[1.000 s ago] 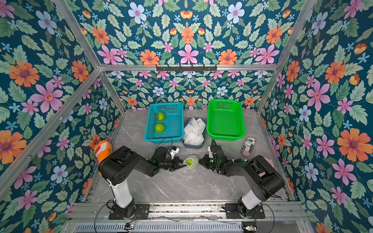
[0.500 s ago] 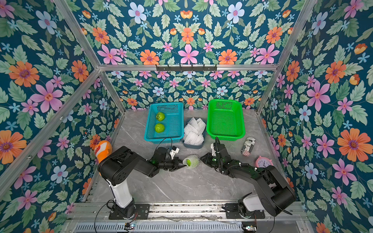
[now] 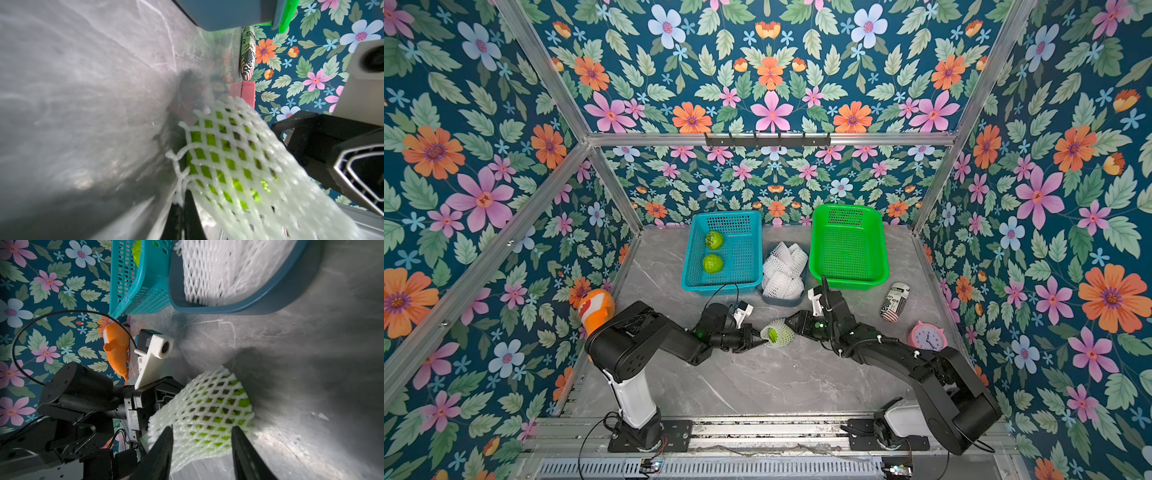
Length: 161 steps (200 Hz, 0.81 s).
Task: Sleeve custard apples in foam nets
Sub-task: Put on the foam net on the custard apple.
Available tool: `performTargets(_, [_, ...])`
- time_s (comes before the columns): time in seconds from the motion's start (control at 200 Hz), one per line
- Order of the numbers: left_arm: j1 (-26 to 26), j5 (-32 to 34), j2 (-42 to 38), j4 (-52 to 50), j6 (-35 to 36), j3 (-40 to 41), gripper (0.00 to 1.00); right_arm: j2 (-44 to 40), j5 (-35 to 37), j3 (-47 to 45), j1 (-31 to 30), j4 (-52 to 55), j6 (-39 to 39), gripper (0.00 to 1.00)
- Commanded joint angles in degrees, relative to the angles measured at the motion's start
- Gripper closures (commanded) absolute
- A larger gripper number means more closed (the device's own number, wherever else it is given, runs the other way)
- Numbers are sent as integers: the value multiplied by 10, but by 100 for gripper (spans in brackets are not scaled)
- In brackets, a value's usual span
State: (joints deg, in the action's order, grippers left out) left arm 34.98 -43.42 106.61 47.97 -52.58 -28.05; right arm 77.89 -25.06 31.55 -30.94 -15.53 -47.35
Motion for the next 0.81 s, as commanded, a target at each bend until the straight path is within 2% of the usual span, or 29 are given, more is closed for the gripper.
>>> performTargets(0.0, [3,47,11,-73,30,3,100,13,-5,6,-1,0,11,56])
performTargets(0.305, [3,47,11,-69,28,5,100,42,-15,9,-4,-11,11,66])
performTargets(0.8, [3,43,13,-60,25,7,100,66,-1,8,-4,-20,4,92])
